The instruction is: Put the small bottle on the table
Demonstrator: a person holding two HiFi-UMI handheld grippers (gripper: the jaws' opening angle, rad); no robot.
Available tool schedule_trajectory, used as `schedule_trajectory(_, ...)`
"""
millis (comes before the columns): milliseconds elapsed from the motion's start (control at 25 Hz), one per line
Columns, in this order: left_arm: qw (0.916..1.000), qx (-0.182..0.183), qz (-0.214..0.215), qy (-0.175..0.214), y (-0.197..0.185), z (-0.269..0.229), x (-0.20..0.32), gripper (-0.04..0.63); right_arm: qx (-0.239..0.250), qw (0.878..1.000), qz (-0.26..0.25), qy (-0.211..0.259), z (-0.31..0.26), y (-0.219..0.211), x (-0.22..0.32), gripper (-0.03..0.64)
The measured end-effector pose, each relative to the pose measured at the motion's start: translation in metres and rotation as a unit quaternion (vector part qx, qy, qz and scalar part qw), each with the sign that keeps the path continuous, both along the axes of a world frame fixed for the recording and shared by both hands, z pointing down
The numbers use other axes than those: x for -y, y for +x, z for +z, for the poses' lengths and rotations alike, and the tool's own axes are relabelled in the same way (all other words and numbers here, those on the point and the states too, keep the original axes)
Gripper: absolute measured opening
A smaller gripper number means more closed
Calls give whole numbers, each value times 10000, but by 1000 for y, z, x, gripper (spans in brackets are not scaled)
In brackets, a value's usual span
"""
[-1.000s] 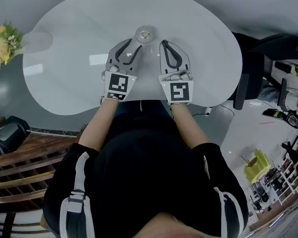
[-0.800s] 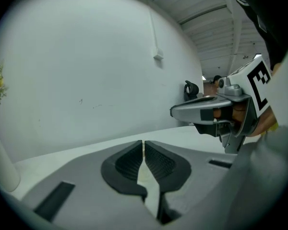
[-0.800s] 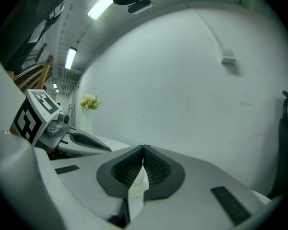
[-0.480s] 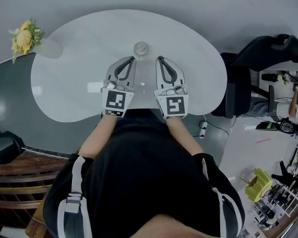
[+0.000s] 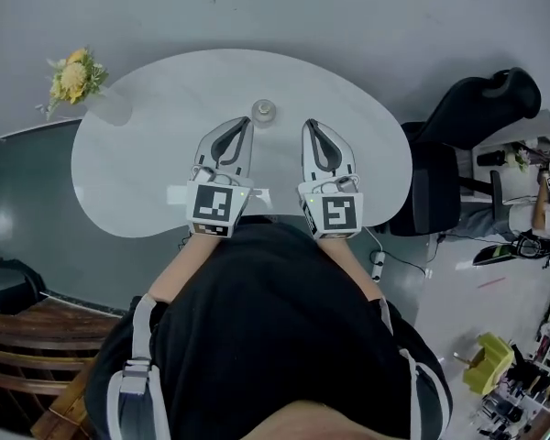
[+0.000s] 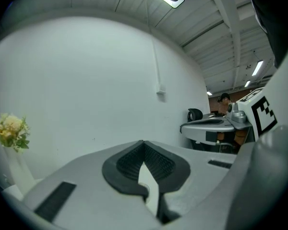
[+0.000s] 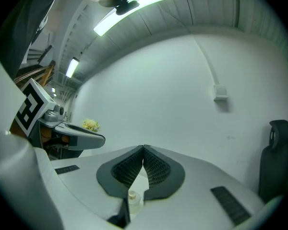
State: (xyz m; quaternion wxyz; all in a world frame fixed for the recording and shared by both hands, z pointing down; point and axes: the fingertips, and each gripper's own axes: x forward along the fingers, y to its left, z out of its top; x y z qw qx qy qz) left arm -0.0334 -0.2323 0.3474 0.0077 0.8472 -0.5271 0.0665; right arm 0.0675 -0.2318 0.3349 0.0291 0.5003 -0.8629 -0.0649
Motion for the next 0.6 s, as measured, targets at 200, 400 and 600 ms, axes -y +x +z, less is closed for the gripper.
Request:
schedule_trajectory(200, 9998, -74, -161, 67, -3, -25, -11, 8, 101, 9998, 41, 142, -25, 3, -8, 21)
schedule_trajectory(400, 9995, -77, -260, 147, -8, -29, -15, 8, 53, 9999, -46, 152, -28, -2, -14, 21)
schedule_trajectory(600, 9995, -33, -275, 161, -9, -26, -21, 8, 37, 9999, -57, 123, -24, -2, -17, 21)
